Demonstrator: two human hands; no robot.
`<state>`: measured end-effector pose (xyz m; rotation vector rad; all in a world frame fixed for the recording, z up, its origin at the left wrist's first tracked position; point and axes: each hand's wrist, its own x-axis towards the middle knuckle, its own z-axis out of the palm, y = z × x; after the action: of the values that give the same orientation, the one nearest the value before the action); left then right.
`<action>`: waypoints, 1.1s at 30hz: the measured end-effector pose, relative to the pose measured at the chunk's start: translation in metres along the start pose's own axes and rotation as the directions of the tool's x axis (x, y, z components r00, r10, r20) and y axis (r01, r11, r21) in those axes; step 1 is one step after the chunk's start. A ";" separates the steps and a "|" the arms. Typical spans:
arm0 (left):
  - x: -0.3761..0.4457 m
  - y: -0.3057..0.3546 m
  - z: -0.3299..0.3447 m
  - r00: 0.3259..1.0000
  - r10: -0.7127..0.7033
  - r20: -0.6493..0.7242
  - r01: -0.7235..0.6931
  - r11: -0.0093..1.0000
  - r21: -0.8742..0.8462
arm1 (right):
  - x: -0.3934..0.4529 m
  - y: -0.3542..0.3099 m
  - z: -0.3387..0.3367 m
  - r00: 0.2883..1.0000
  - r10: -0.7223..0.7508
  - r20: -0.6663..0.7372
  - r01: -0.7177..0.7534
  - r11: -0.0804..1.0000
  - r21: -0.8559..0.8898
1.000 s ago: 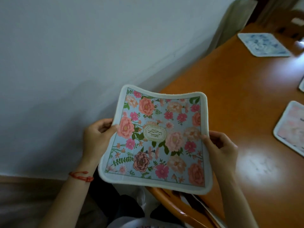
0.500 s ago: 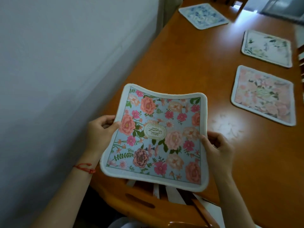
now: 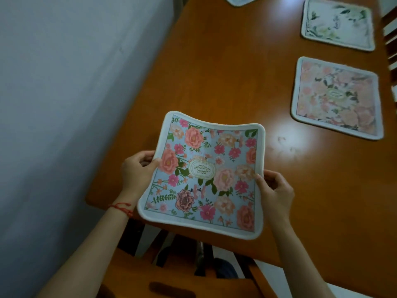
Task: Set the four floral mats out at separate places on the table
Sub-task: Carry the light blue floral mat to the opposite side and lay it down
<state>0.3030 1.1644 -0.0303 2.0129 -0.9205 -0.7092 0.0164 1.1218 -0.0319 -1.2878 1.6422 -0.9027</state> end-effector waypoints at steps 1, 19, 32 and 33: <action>0.004 -0.002 0.004 1.000 -0.004 0.010 0.004 1.000 0.007 | 0.002 0.004 0.002 1.000 0.017 -0.013 -0.017 1.000 0.003; 0.046 -0.032 0.032 0.995 -0.022 0.100 0.012 0.995 0.100 | 0.017 0.043 0.021 0.969 0.172 -0.178 -0.185 0.981 -0.059; 0.043 -0.029 0.031 0.973 -0.070 0.219 0.081 0.996 -0.042 | 0.023 0.042 0.027 0.980 0.177 -0.088 -0.188 0.974 -0.128; 0.042 -0.029 0.031 0.973 -0.074 0.219 0.086 0.995 -0.045 | 0.024 0.042 0.028 0.979 0.183 -0.085 -0.193 0.974 -0.123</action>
<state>0.3147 1.1302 -0.0771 1.9602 -0.9382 -1.0047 0.0239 1.1059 -0.0850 -1.1733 1.8729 -0.7455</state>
